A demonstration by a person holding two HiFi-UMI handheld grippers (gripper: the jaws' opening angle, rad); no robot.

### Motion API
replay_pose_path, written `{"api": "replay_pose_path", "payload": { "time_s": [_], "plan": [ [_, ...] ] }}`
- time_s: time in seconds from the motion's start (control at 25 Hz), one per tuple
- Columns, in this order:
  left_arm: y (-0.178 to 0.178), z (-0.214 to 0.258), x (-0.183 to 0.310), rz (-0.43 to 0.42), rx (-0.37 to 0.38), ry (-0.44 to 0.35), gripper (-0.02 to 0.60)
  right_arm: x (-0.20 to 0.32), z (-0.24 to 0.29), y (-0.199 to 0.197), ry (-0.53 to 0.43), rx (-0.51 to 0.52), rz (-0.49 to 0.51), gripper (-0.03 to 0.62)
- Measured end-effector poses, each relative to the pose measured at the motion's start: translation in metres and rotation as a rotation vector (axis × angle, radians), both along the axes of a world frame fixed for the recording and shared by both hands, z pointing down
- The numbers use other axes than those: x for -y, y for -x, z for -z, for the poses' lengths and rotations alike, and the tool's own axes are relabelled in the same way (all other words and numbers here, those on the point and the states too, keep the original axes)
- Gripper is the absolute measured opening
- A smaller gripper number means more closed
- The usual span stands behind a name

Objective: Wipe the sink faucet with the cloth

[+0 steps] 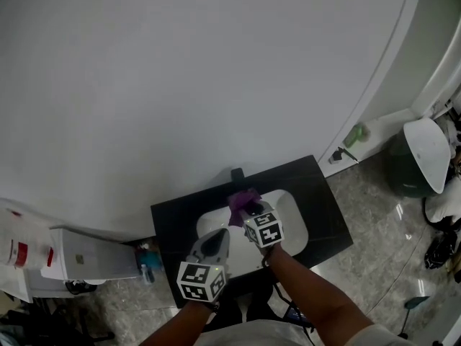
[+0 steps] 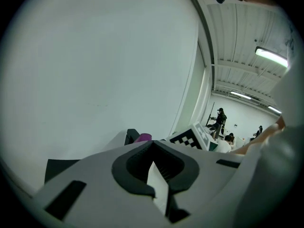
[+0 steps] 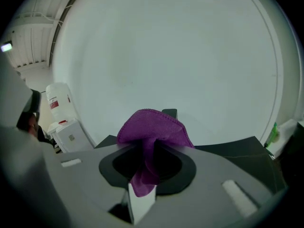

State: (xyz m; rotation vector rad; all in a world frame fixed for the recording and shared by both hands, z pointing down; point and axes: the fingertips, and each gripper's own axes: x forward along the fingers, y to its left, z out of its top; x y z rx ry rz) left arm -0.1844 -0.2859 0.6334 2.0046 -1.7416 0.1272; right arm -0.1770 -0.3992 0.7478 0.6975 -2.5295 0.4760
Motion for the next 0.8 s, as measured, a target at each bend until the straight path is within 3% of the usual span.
{"api": "replay_pose_path", "payload": {
  "time_s": [0.16,0.44,0.64,0.8],
  "plan": [
    [0.004,-0.008,-0.005,0.009,-0.001,0.017,0.005,0.002,-0.024,0.012,0.001,-0.035,0.017,0.072],
    [0.007,-0.004,-0.010,0.006,-0.015,0.004,0.005,-0.052,-0.033,-0.024,0.062,-0.040,0.016,0.072],
    [0.009,-0.004,-0.007,0.012,-0.012,0.008,0.005,-0.002,0.000,-0.021,-0.012,-0.008,-0.012,0.072],
    [0.007,-0.008,-0.006,0.022,-0.008,0.016,0.005,0.017,-0.023,-0.013,-0.002,-0.055,0.003,0.072]
  ]
}}
